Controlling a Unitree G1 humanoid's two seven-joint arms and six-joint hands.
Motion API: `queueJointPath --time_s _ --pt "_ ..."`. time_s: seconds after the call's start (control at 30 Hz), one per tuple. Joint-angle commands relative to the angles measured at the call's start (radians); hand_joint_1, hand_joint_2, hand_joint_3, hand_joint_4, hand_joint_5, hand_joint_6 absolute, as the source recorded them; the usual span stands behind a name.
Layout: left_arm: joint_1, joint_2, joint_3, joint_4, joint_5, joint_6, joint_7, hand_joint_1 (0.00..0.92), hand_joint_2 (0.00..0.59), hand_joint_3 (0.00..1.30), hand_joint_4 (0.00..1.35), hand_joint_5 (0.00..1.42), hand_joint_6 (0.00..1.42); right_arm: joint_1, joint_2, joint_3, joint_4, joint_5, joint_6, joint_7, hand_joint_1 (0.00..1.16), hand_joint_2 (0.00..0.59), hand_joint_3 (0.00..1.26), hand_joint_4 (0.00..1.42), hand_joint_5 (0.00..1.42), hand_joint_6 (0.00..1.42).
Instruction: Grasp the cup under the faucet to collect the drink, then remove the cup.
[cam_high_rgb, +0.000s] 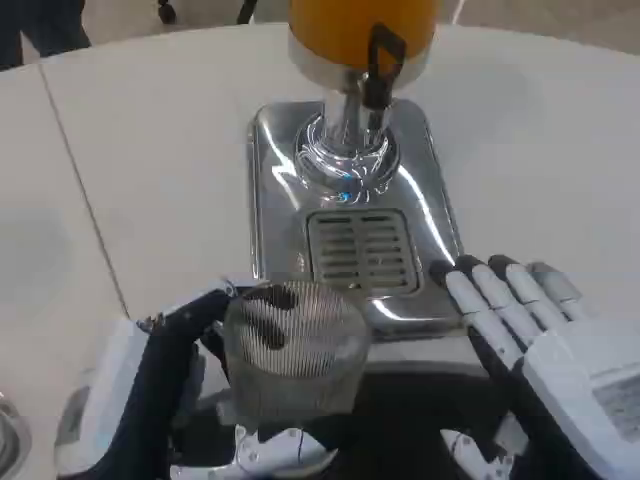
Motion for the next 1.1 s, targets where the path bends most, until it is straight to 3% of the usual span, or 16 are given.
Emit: queueJointPath --time_s 0.03,0.3,0.6,1.1 --pt "-0.012 -0.01 -0.004 0.008 -0.017 0.009 -0.01 0.678 0.049 1.16 1.19 1.42 1.42 0.005 0.01 -0.001 -0.016 -0.006 0.007 0.016 0.29 0.542 0.0 0.0 0.0 0.0" --pt "-0.078 -0.025 -0.013 0.079 0.016 0.021 0.019 0.678 0.049 1.16 1.19 1.42 1.42 0.031 0.033 -0.018 -0.038 -0.023 0.024 0.025 0.29 0.542 0.0 0.0 0.0 0.0" --pt "-0.446 -0.133 -0.086 0.461 0.108 0.052 0.189 0.678 0.049 1.16 1.19 1.42 1.42 0.055 0.058 -0.013 -0.074 -0.058 0.034 0.062 0.29 0.542 0.0 0.0 0.0 0.0" --pt "-0.796 -0.186 -0.14 0.909 0.077 0.006 0.376 0.683 0.051 1.16 1.19 1.42 1.42 -0.022 0.065 -0.034 -0.098 -0.05 0.062 0.177 0.29 0.542 0.0 0.0 0.0 0.0"
